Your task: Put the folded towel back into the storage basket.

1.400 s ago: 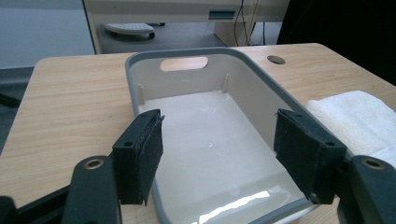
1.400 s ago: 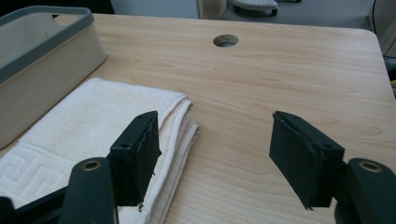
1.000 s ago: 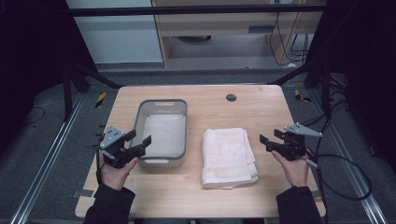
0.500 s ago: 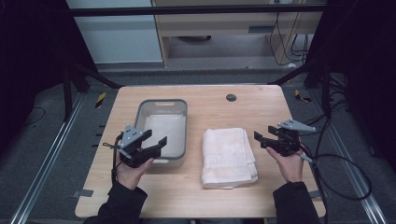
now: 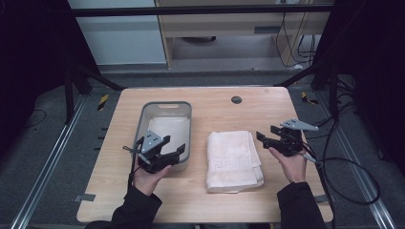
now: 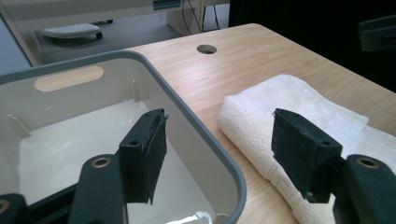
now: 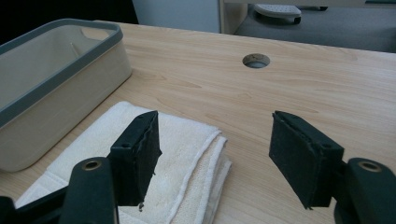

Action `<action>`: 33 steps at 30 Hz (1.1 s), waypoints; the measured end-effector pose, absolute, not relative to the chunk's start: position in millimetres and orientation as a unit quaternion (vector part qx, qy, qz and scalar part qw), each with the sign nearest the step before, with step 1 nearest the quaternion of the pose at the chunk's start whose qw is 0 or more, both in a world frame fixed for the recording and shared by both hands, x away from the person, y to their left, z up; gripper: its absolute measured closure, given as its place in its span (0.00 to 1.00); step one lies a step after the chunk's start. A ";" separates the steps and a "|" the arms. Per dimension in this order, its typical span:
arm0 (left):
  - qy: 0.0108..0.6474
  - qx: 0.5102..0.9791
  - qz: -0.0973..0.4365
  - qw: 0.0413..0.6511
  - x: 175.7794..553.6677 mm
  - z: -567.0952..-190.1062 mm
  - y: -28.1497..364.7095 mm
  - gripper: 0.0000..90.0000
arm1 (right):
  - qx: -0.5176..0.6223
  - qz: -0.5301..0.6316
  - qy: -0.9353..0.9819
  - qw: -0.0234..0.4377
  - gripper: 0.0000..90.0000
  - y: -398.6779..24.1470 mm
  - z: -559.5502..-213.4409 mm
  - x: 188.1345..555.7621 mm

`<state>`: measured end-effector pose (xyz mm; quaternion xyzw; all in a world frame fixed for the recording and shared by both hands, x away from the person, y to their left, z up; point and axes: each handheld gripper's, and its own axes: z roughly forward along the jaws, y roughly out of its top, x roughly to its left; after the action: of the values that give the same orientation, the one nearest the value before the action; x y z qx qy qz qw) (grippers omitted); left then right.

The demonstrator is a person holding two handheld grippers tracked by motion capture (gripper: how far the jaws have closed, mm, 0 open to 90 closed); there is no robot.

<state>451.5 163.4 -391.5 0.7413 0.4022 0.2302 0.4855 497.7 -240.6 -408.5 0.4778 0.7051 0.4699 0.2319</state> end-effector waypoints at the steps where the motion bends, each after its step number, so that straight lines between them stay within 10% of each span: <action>1: 0.401 0.742 0.230 0.485 451.4 -392.2 161.3 0.39 | 0.477 0.470 0.706 0.231 0.37 -239.6 -408.9 498.8; 33: 0.361 0.786 0.188 0.465 442.3 -421.3 102.2 0.42 | 0.477 0.458 0.721 0.209 0.37 -224.5 -429.6 518.8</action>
<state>442.3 102.2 -421.3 0.7863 0.3606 0.1876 0.4653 518.8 -224.5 -429.6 0.4766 0.7205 0.4583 0.2088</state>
